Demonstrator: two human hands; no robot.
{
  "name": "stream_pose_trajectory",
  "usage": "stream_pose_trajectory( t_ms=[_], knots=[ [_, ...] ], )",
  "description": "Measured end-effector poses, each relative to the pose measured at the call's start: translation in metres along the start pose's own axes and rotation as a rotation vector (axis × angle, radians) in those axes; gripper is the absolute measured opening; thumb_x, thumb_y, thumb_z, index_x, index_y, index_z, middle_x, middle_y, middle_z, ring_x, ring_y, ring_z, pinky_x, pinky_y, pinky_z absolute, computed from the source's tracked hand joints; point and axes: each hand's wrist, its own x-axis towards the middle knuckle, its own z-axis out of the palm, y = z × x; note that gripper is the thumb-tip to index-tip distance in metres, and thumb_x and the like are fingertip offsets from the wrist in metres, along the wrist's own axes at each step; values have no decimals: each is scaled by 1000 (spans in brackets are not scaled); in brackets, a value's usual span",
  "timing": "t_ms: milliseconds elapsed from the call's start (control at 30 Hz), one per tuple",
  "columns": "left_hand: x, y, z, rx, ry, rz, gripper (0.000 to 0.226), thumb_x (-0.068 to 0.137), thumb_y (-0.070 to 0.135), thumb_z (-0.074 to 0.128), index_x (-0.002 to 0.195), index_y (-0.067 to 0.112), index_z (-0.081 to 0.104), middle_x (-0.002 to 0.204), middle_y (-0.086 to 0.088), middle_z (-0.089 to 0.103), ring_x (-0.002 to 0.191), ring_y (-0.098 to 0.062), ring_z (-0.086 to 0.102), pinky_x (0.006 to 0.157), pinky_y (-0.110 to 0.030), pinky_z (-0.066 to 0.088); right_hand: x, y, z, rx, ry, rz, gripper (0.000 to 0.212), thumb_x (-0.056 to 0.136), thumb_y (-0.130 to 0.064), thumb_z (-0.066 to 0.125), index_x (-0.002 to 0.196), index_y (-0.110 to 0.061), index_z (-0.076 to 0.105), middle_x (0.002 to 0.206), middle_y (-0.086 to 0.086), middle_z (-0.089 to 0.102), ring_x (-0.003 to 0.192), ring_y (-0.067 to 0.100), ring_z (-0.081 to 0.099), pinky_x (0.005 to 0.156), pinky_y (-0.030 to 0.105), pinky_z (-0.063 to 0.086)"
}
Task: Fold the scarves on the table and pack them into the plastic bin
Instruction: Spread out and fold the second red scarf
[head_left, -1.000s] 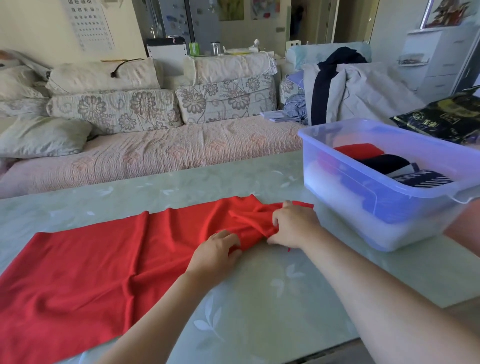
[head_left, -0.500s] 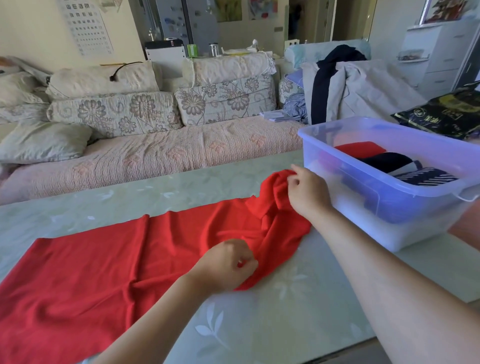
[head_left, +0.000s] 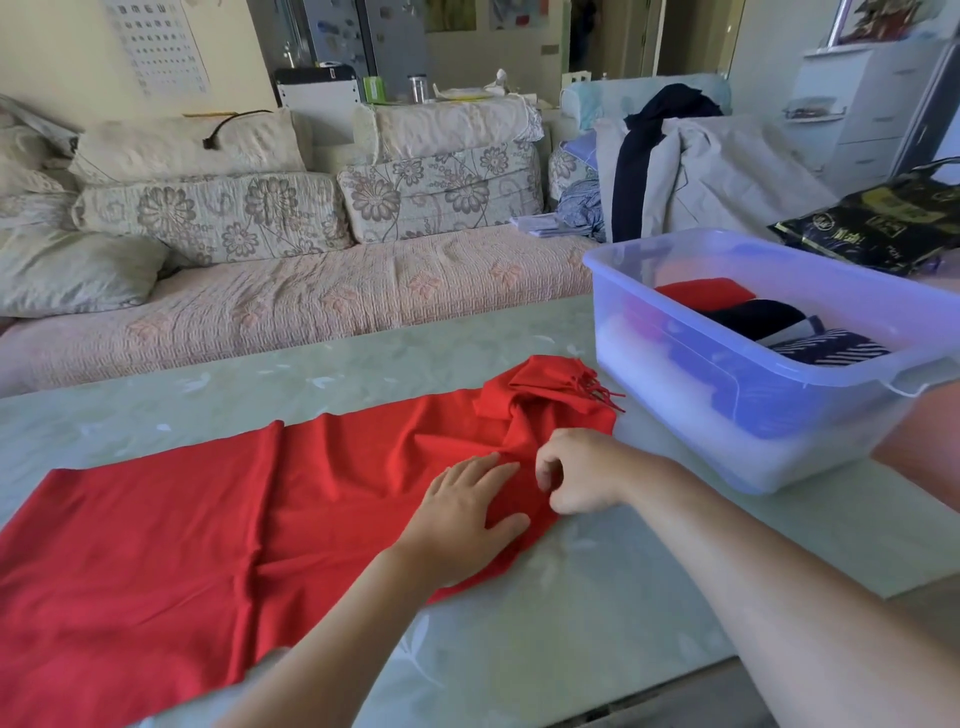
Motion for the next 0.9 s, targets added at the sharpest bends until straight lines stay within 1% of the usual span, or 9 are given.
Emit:
stream_pose_trajectory(
  t_ms=[100,267,433,500,567,633,767,833,900],
  knots=[
    [-22,-11,-1,15,204,39,50,84,57,43,127,33,51,132,13,48,125,-15,44,104,-36,37,-8,6,10,-7,2,-53,24,65,-26,75,86,-33,68,105,-10,45,98,10,52,86,28,49],
    [-50,-19,-3,120,392,6,20,81,40,51,97,29,54,104,10,49,95,-18,49,83,-36,45,-11,3,12,-104,71,-117,8,78,-15,74,72,-21,73,86,-8,59,83,16,62,82,37,52],
    [-67,-21,-2,144,206,-3,42,83,52,39,117,39,61,127,10,51,120,-18,48,101,-37,39,-17,-16,-10,-402,-74,55,14,80,-4,60,84,-12,71,78,5,60,79,29,66,68,33,52],
    [-70,-20,-3,83,54,-51,59,83,63,32,136,44,49,148,9,39,139,-17,32,115,-37,25,-25,-24,-21,-497,-196,144,15,80,-4,64,89,-13,71,81,7,60,76,25,61,65,29,51],
    [-71,-19,-6,35,-60,-42,59,89,61,42,146,45,36,158,10,25,147,-15,17,121,-35,12,-30,-29,-24,-535,-298,182,19,78,-12,70,96,-10,75,88,9,68,77,23,62,74,33,56],
    [-72,-16,-11,-18,-68,-20,60,92,57,47,148,45,31,160,12,22,149,-12,15,122,-34,7,-30,-39,-19,-544,-241,175,28,78,-22,65,102,-9,73,103,11,72,86,27,65,74,32,54],
    [-77,-22,-12,148,-72,-190,71,88,70,26,152,47,10,164,10,1,151,-16,-6,121,-50,-6,-18,-65,-4,-392,99,-17,31,83,-28,53,110,-23,68,122,6,63,114,29,60,89,36,49],
    [-79,-26,-11,177,-202,-222,70,92,69,32,152,49,3,164,7,-9,150,-19,-14,119,-52,-9,-7,-72,9,-255,121,-115,32,89,-25,52,120,-27,60,131,2,53,124,25,51,99,38,45],
    [-76,-29,-17,157,-220,-183,69,91,71,34,152,50,9,164,7,-3,151,-18,-8,120,-50,-7,8,-73,22,-160,79,-133,42,94,-23,50,136,-24,49,142,2,43,133,23,43,107,40,40]
  ],
)
